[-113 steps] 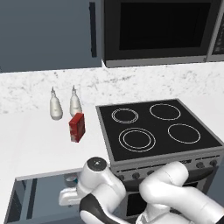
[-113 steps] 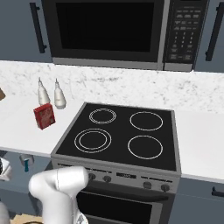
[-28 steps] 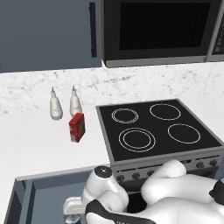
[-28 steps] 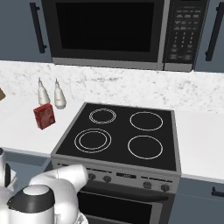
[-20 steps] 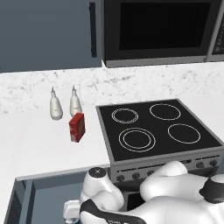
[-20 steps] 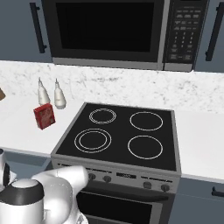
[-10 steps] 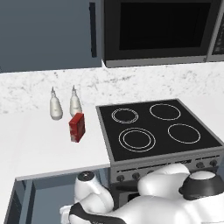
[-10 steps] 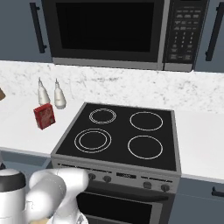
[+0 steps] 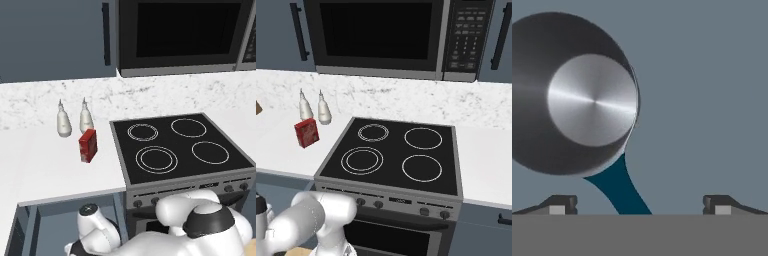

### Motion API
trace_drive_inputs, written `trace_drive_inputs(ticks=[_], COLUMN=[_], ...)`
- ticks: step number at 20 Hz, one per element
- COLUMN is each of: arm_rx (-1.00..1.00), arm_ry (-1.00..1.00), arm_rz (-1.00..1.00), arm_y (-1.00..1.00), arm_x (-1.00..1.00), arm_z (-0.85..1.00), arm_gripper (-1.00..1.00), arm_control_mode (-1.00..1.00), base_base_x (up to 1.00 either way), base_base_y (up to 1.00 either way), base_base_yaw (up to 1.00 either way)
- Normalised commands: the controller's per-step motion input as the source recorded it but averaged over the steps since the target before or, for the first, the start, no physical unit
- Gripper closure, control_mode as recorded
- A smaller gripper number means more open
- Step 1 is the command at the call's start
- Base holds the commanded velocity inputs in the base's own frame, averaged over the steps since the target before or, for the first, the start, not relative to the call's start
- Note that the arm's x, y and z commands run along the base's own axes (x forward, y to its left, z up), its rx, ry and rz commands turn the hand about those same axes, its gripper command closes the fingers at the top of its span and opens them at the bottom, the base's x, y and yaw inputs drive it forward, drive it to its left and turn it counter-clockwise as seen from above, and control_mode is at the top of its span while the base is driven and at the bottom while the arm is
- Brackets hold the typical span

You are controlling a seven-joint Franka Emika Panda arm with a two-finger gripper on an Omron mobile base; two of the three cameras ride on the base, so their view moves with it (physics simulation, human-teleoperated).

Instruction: Pick the measuring cup from the drawer and place it on the counter.

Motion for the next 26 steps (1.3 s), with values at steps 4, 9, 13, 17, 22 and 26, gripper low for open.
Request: trace_drive_inputs(ticks=[4, 9, 13, 17, 22, 26], arm_rx=[-0.02, -0.01, 0.0, 0.0, 0.0, 0.0], arm_ry=[0.0, 0.0, 0.0, 0.0, -0.02, -0.04], arm_rz=[0.0, 0.0, 0.0, 0.0, 0.0, 0.05], arm_y=[0.05, 0.04, 0.0, 0.0, 0.0, -0.17], arm_x=[0.0, 0.0, 0.0, 0.0, -0.18, -0.15], arm_z=[-0.2, -0.27, -0.07, 0.0, 0.2, 0.76], arm_gripper=[-1.0, -1.0, 1.0, 1.0, 1.0, 1.0], arm_control_mode=[-1.0, -1.0, -1.0, -1.0, -1.0, -1.0], base_base_x=[0.0, 0.0, 0.0, 0.0, 0.0, 0.0], base_base_y=[0.0, 0.0, 0.0, 0.0, 0.0, 0.0], base_base_yaw=[0.0, 0.0, 0.0, 0.0, 0.0, 0.0])
